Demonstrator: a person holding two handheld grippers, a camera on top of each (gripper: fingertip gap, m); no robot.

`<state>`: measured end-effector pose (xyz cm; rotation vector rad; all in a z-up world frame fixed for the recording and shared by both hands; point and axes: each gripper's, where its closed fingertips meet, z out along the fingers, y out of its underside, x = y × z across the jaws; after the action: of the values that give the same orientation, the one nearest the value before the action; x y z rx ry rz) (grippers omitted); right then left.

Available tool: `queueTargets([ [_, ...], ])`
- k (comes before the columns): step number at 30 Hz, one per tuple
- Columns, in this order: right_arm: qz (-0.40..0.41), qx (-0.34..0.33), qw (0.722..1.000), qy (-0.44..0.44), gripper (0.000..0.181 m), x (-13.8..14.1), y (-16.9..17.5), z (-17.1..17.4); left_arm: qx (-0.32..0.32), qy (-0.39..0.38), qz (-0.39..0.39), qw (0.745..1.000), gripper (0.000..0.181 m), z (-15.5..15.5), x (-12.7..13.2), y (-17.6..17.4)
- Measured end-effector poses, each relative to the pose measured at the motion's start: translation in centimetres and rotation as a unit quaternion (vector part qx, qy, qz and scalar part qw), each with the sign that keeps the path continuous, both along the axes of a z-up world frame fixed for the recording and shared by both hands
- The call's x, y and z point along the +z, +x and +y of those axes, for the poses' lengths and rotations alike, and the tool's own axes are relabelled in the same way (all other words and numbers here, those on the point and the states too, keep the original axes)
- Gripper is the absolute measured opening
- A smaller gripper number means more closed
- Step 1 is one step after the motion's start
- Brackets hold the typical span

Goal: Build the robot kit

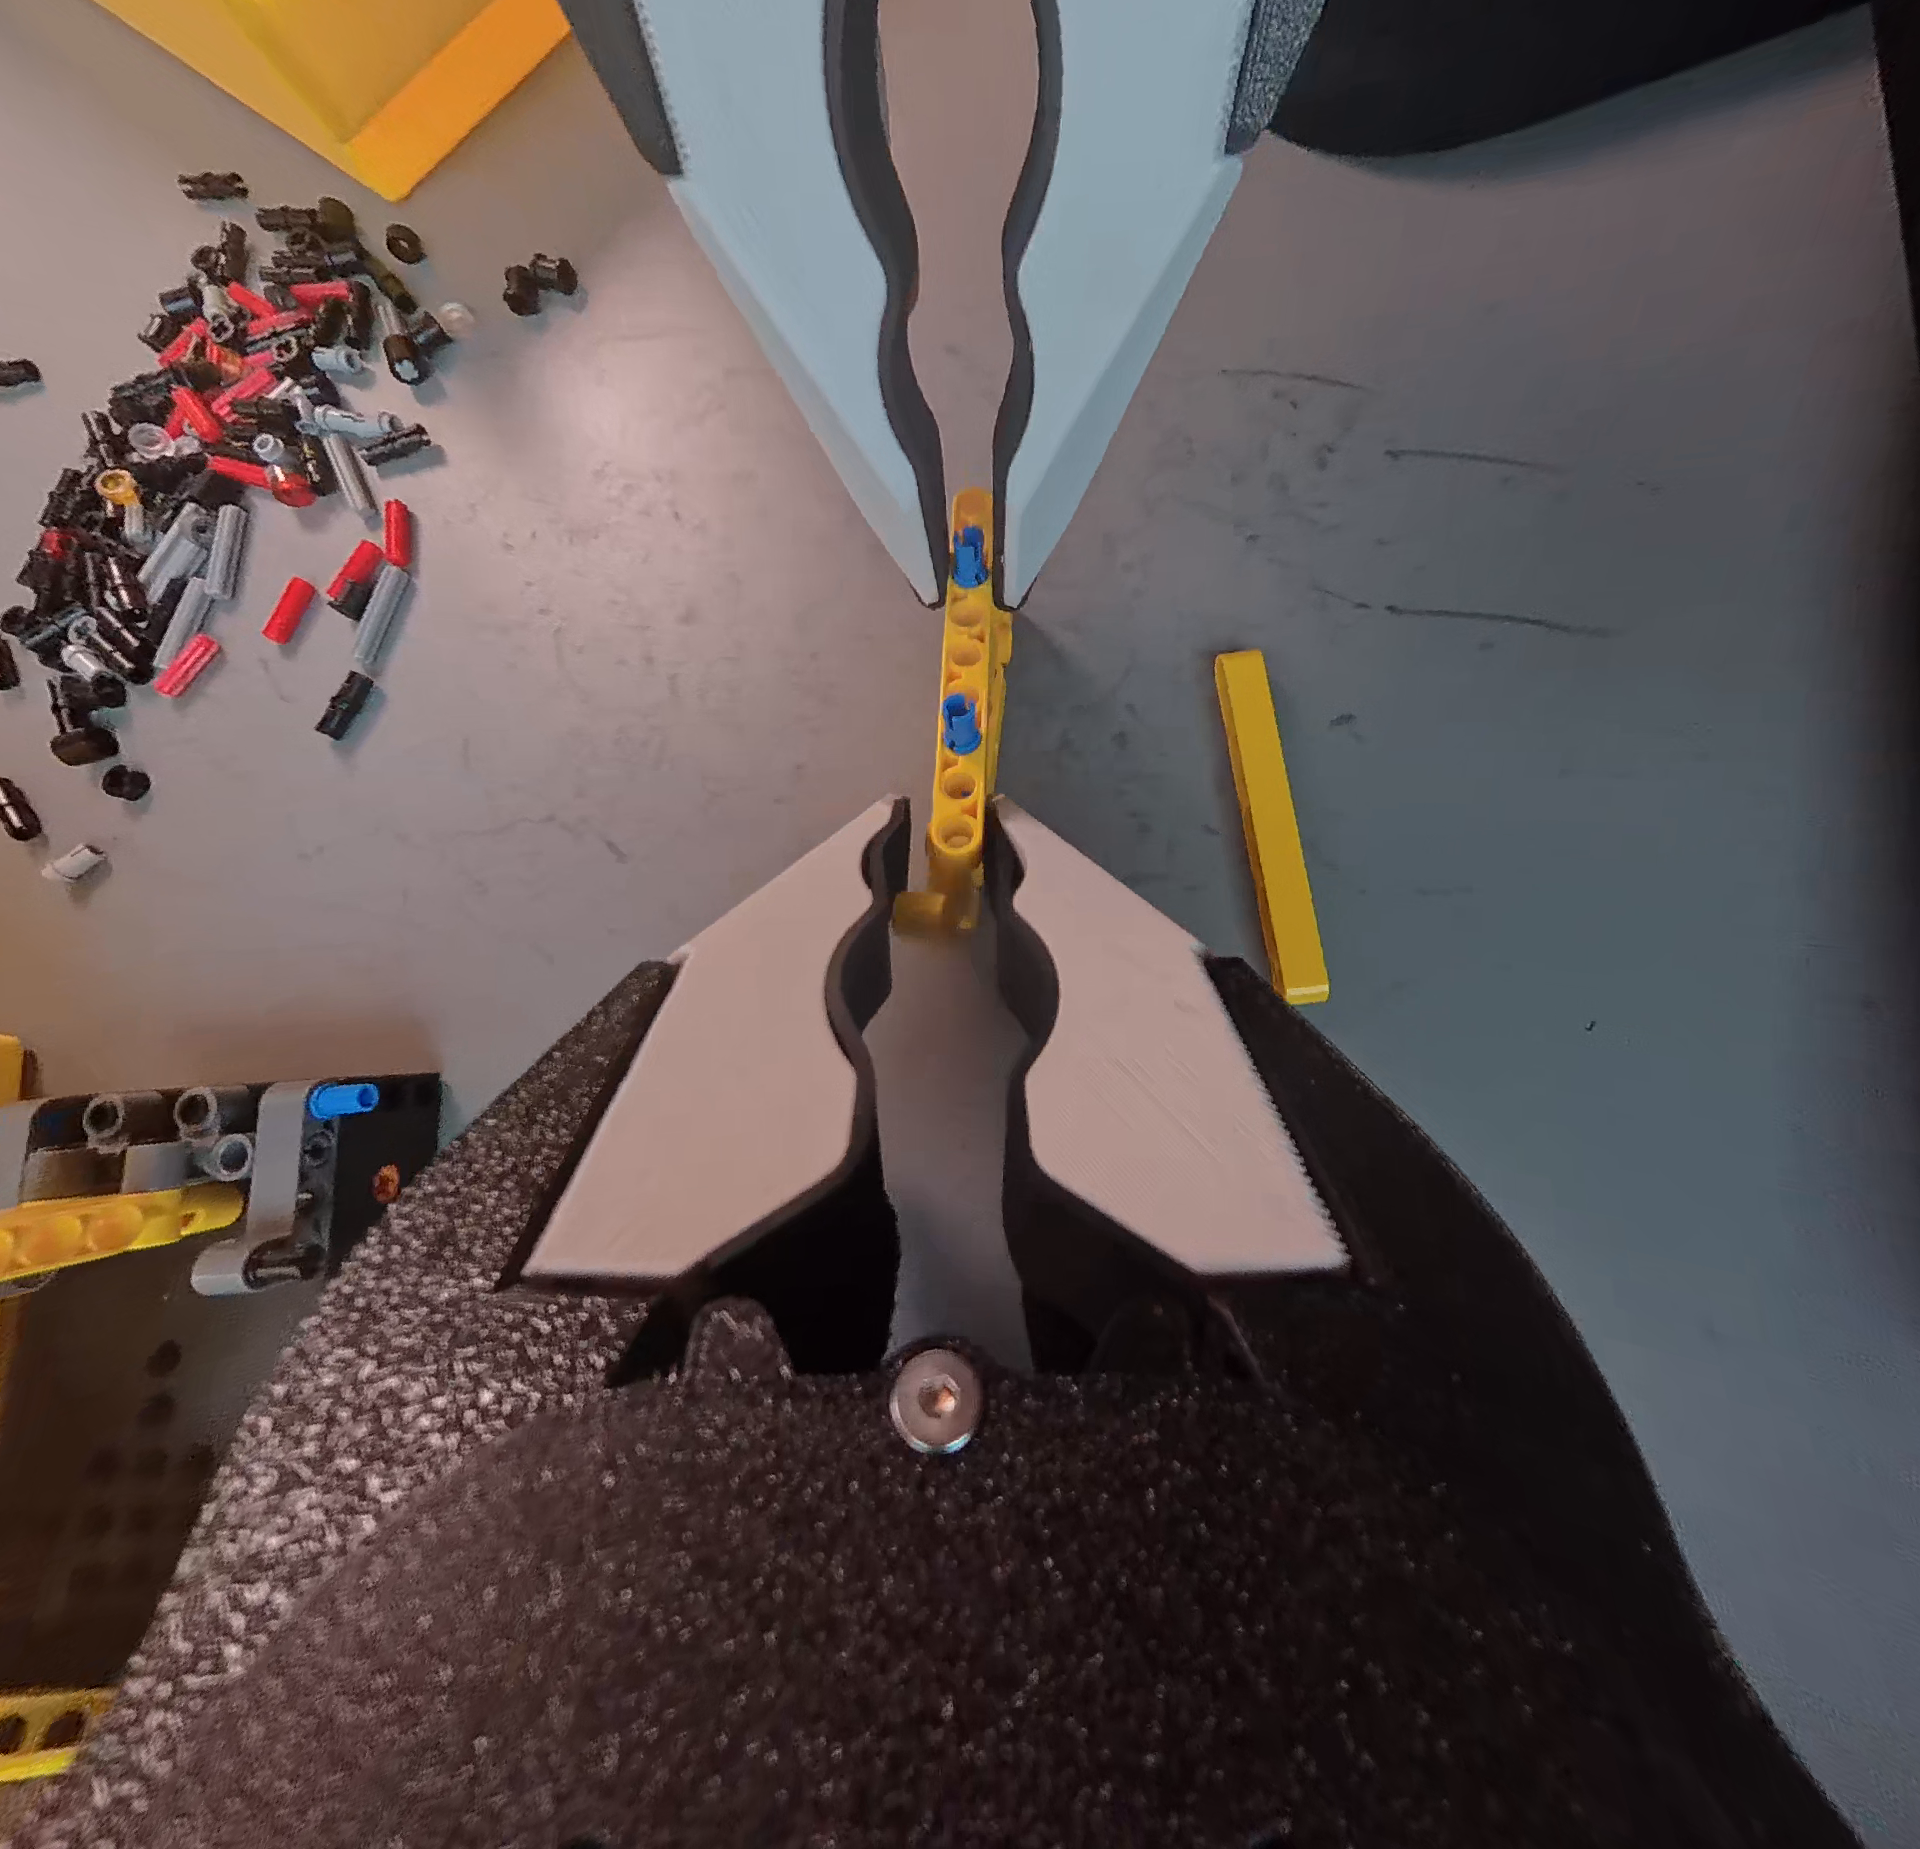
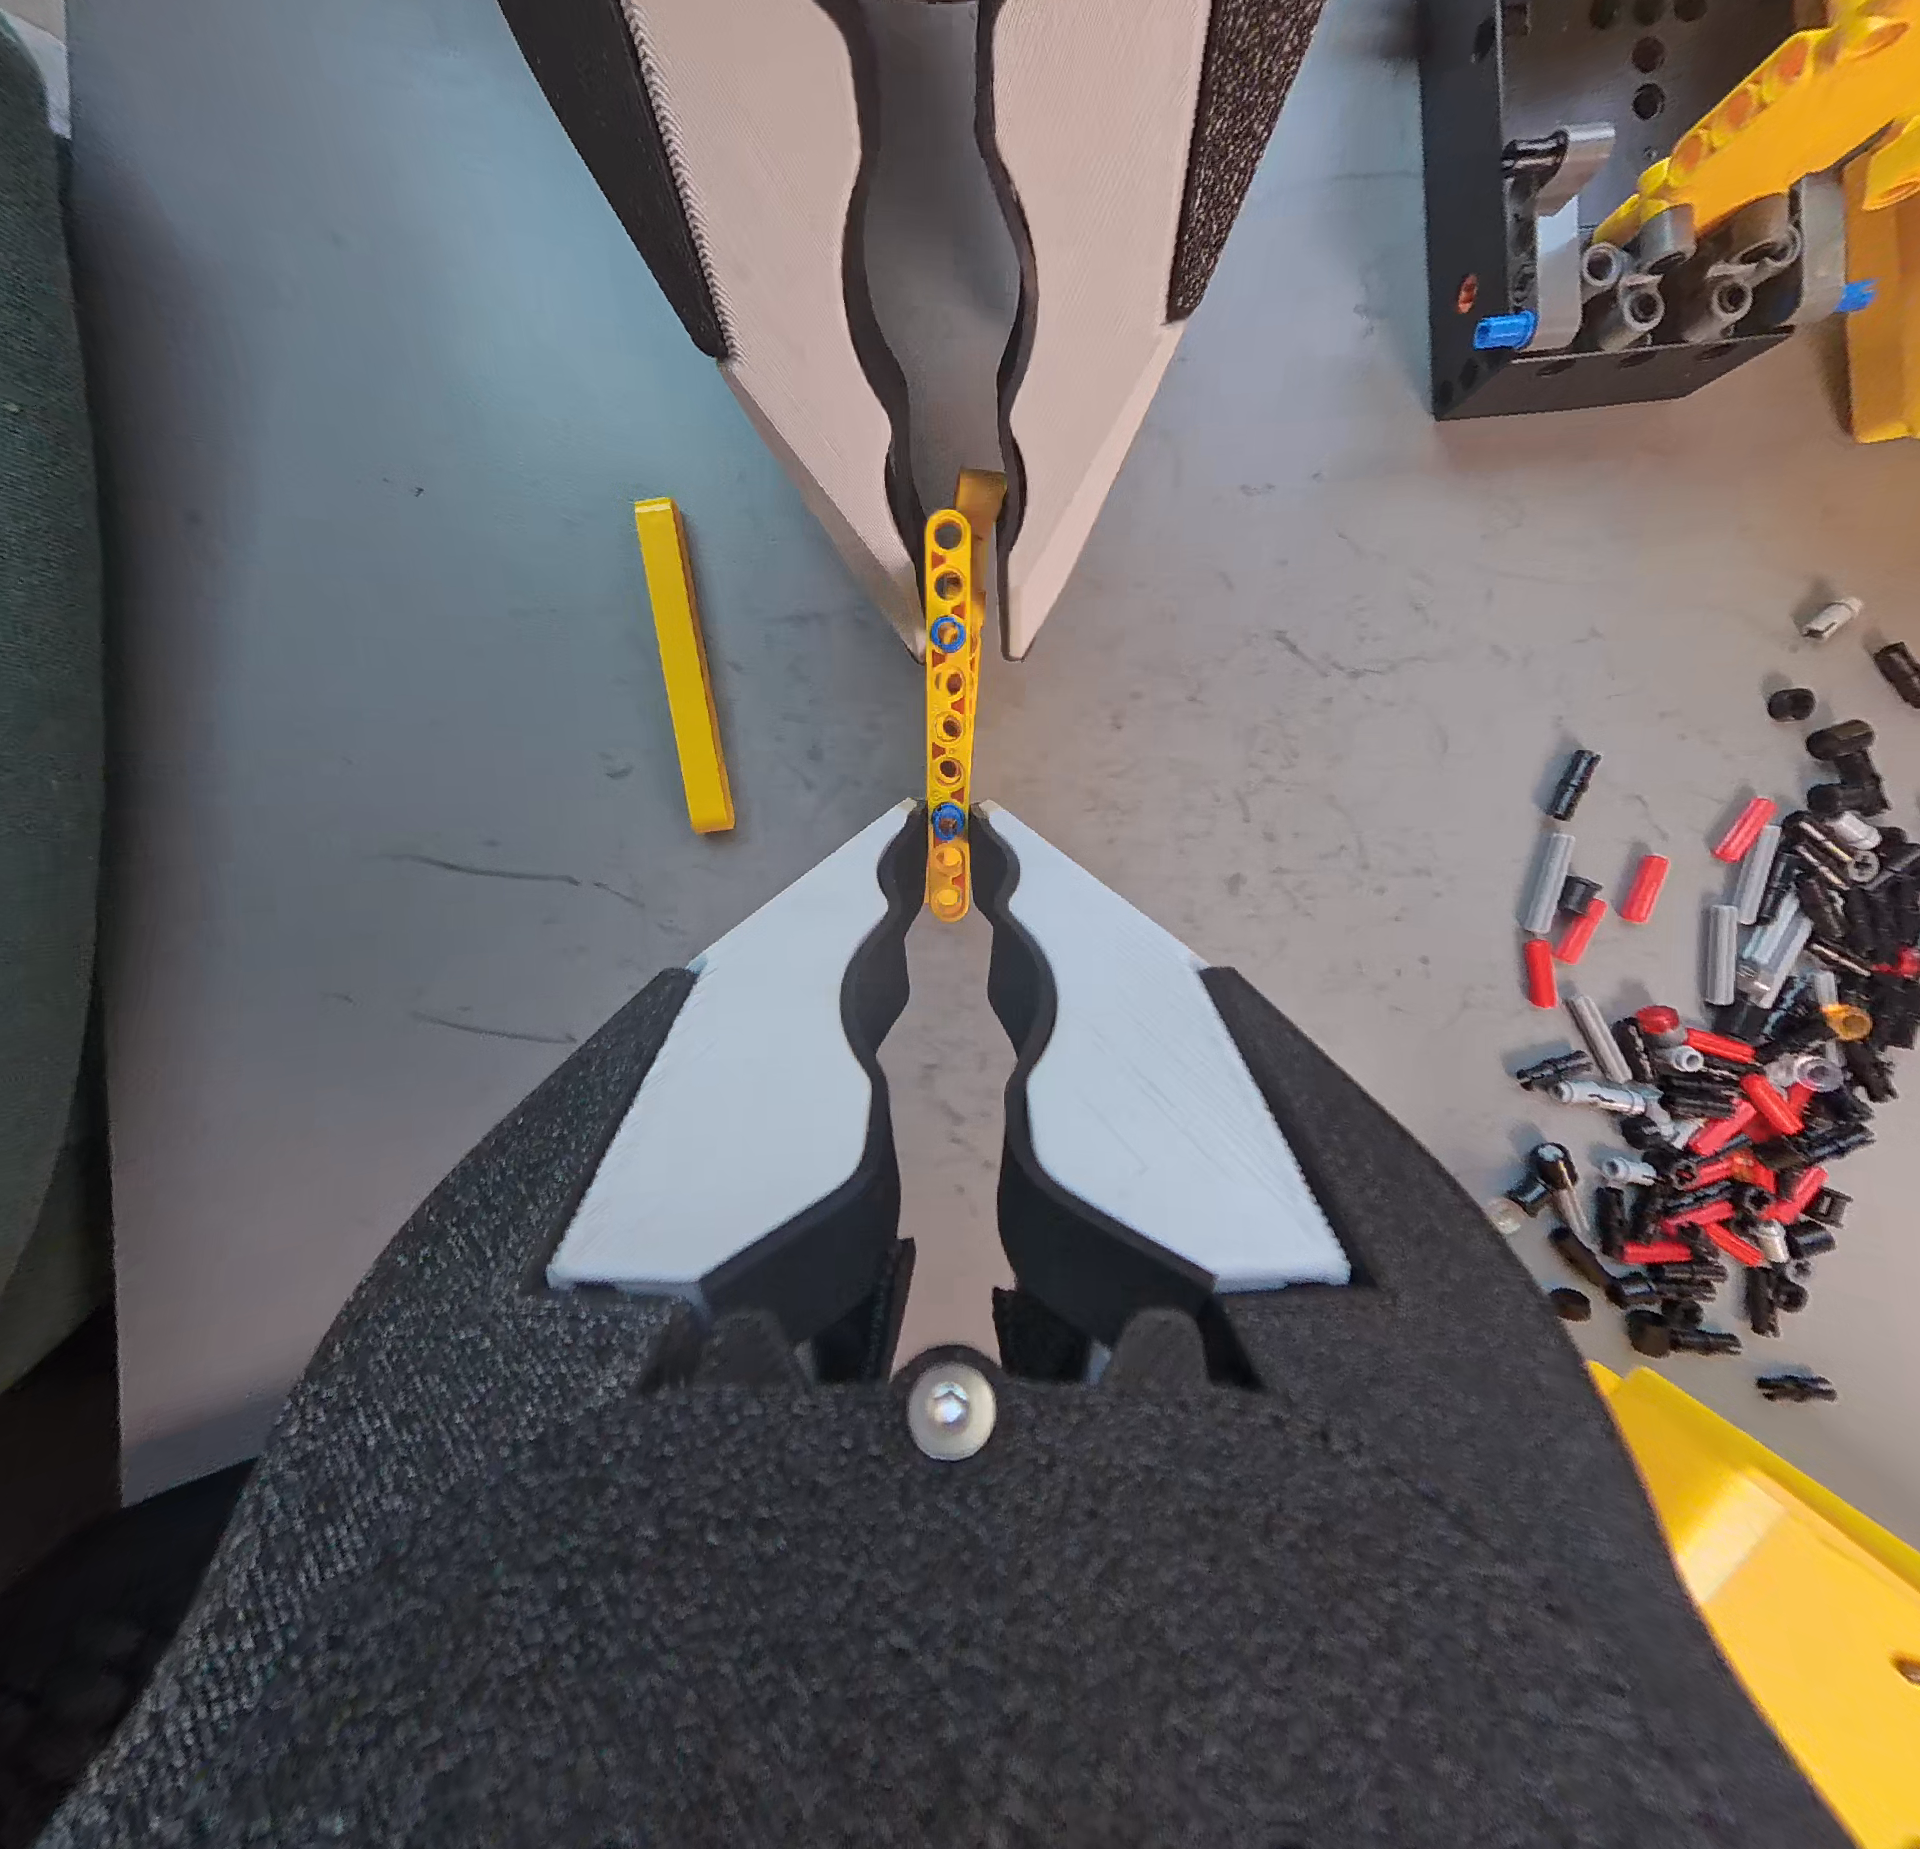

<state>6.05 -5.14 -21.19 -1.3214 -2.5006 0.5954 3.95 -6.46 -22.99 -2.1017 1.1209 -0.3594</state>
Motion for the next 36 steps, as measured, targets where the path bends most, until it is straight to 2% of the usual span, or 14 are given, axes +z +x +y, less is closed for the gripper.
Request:
queueTargets([
  [14, -0.029, -0.013, 0.999, 0.008, 0.006, -0.1, 0.01, 0.12, -0.015, -0.013, -0.03, 0.999, 0.006, -0.15, -0.38, 0.59],
  [26, -0.112, 0.034, 0.99, 0.078, 0.006, -0.24, -0.06, 0.33, -0.016, -0.02, -0.041, 0.999, 0.006, -0.14, -0.34, 0.57],
  [36, -0.13, 0.036, 0.988, 0.076, 0.006, -0.26, -0.28, 0.35, -0.022, -0.019, -0.054, 0.998, 0.006, -0.1, -0.29, 0.43],
])
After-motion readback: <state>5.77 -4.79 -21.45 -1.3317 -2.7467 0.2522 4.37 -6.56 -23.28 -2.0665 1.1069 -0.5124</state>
